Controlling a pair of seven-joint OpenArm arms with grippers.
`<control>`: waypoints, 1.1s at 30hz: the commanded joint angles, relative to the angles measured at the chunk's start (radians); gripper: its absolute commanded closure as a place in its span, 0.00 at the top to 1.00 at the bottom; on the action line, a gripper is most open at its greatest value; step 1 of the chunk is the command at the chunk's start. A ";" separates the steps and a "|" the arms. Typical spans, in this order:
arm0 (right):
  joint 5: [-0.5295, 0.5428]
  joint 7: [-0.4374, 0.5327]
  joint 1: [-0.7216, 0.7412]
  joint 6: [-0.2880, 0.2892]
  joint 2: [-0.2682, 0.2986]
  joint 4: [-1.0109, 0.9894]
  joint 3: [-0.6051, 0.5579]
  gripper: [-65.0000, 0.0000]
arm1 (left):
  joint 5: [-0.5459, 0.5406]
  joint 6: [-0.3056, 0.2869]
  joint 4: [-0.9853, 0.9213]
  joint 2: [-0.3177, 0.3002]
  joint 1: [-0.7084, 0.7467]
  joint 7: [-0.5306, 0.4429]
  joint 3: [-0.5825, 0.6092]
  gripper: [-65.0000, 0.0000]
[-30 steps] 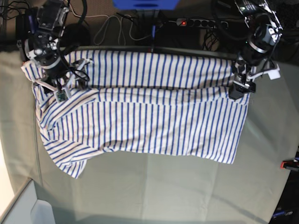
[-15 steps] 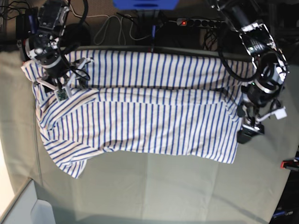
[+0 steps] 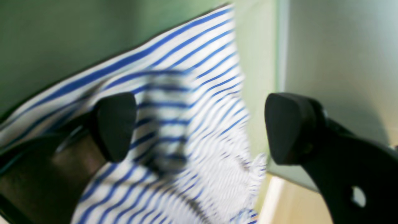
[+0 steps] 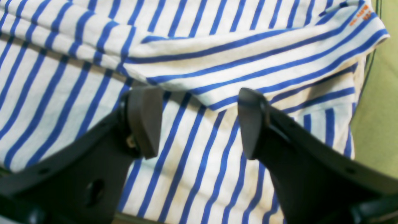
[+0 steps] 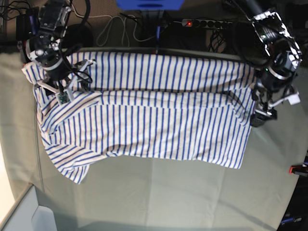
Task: Layout the t-shirt on the table in an organized manner, then fold the t-shirt properly
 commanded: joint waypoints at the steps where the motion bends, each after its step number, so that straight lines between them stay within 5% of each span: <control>1: 0.012 0.019 0.008 -0.009 0.001 0.017 -0.001 0.59 | -0.031 -0.014 0.017 -0.001 0.000 0.013 0.044 0.98; 16: 0.012 0.017 0.008 -0.009 -0.003 0.017 -0.001 0.59 | -0.020 -0.007 -0.025 0.101 -0.002 -0.018 0.266 0.98; 22: 0.012 0.017 0.002 -0.009 0.000 0.017 -0.001 0.59 | -0.020 -0.008 -0.180 0.088 -0.068 -0.135 0.301 0.98; 33: 0.012 0.017 -0.001 -0.009 -0.005 0.017 -0.002 0.59 | -0.031 -0.007 -0.095 0.072 -0.210 -0.136 0.304 0.98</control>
